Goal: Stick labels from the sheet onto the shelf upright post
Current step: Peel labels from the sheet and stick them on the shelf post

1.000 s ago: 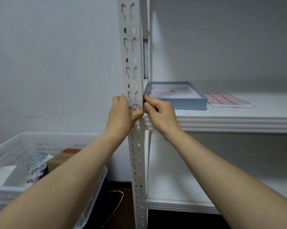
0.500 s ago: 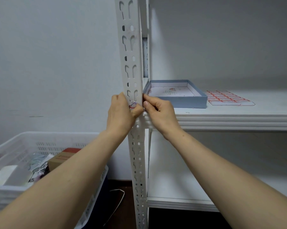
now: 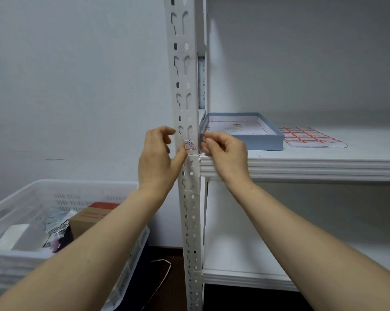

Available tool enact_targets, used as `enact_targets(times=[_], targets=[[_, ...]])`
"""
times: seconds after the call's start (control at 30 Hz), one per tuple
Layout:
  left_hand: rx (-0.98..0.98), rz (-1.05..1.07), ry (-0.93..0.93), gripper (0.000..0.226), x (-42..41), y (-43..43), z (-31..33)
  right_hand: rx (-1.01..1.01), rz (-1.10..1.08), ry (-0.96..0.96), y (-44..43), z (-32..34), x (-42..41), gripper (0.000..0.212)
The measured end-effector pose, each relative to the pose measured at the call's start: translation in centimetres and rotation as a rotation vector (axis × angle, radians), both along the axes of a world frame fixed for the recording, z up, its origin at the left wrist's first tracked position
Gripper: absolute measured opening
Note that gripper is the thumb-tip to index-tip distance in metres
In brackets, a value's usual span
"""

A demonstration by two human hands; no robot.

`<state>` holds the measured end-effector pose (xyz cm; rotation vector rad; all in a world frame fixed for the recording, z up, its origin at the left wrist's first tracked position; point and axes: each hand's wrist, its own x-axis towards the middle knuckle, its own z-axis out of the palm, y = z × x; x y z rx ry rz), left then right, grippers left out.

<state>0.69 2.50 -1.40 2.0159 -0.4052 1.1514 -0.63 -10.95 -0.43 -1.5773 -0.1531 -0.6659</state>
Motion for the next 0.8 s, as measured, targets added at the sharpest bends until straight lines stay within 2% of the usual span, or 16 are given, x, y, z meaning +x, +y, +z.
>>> enact_targets(times=[0.1,0.27,0.8], targets=[[0.083,0.040,0.017,0.014,-0.1,-0.6,0.2,-0.030,0.008,0.020,-0.1,0.2,0.1,0.021],[0.056,0.083,0.161,0.020,-0.1,-1.7,0.7,-0.110,-0.006,0.036,-0.2,0.2,0.0,0.022],[-0.048,0.218,0.330,0.018,-1.8,-4.0,2.0,-0.174,-0.044,0.023,0.0,0.1,0.0,0.020]])
